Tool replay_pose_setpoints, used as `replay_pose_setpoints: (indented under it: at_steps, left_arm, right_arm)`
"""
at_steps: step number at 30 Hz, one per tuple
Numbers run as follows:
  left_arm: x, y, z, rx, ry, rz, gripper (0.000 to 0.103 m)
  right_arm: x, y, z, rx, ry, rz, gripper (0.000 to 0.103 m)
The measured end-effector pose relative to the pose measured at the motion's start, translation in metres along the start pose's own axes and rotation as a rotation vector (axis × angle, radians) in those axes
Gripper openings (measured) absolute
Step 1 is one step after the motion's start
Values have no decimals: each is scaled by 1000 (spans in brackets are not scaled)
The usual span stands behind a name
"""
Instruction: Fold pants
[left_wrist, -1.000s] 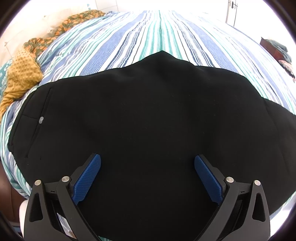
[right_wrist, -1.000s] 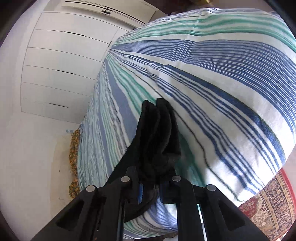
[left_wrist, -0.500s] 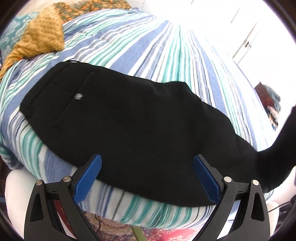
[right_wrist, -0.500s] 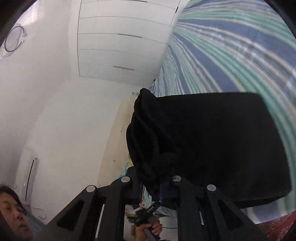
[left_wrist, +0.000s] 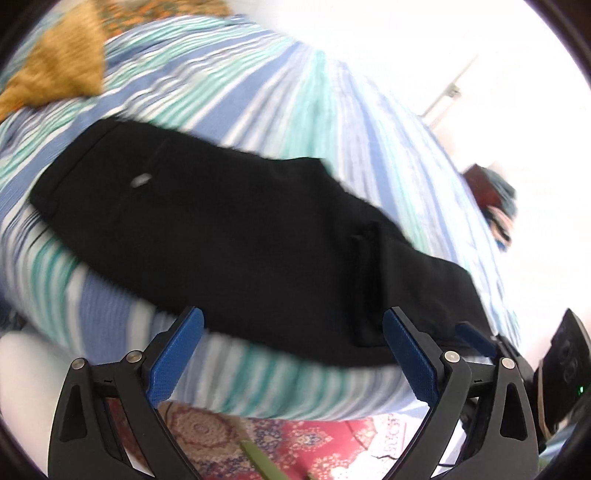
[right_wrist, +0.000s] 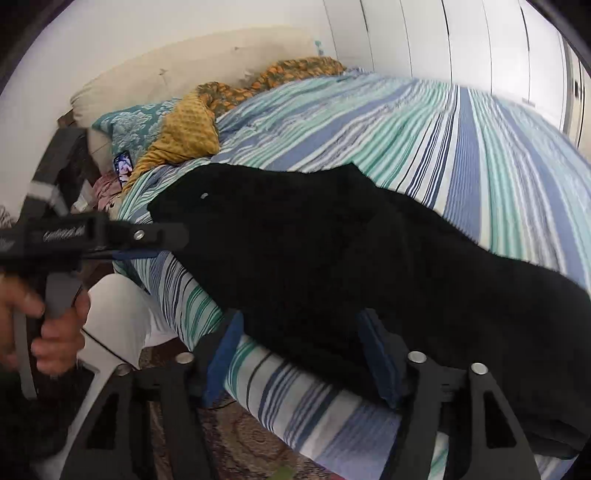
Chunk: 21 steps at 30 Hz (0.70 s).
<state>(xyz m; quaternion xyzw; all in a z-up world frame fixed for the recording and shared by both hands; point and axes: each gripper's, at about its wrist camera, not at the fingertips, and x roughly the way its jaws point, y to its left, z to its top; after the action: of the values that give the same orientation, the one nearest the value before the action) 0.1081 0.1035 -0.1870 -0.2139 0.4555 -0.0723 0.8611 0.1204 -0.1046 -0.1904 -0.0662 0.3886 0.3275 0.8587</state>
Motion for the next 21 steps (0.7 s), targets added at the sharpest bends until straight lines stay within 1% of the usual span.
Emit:
replay_pose_setpoints:
  at_steps: [1, 2, 3, 4, 5, 7, 9, 12, 13, 14, 15, 17, 18, 21]
  left_arm:
    - [6, -16, 4, 60, 8, -27, 86]
    - [13, -30, 7, 108, 23, -37, 71]
    - [23, -43, 11, 150, 46, -43, 64]
    - [37, -56, 15, 186, 70, -44, 54]
    - [48, -65, 17, 206, 85, -38, 49]
    - [71, -80, 18, 235, 117, -19, 49]
    - [88, -89, 19, 257, 151, 0, 48]
    - [106, -99, 11, 300, 207, 58, 48]
    - [111, -100, 8, 303, 226, 81, 37]
    - [115, -100, 6, 299, 239, 107, 18]
    - [116, -99, 2, 288, 244, 120, 11]
    - [111, -93, 1, 232, 236, 108, 5]
    - [106, -91, 2, 213, 226, 102, 5]
    - [80, -88, 3, 232, 165, 95, 4]
  right_arm:
    - [-19, -1, -6, -25, -45, -34, 88]
    - [-39, -4, -15, -39, -89, -70, 93]
    - [-55, -8, -24, -43, -122, -101, 94]
    - [-67, -11, -34, -35, -138, -126, 94]
    - [-76, -15, -42, -16, -145, -150, 94]
    - [-92, -24, -53, 48, -160, -182, 94]
    - [-96, -39, -55, 129, -172, -200, 94]
    - [-99, -57, -54, 207, -201, -207, 94]
    - [-102, -63, -54, 219, -207, -207, 94]
    - [-104, -66, -54, 227, -211, -203, 94]
    - [-104, -68, -55, 233, -213, -201, 94]
    - [-107, -73, -56, 246, -220, -197, 94]
    - [-109, -77, -58, 254, -222, -196, 94]
    - [-114, -80, -56, 274, -237, -214, 94]
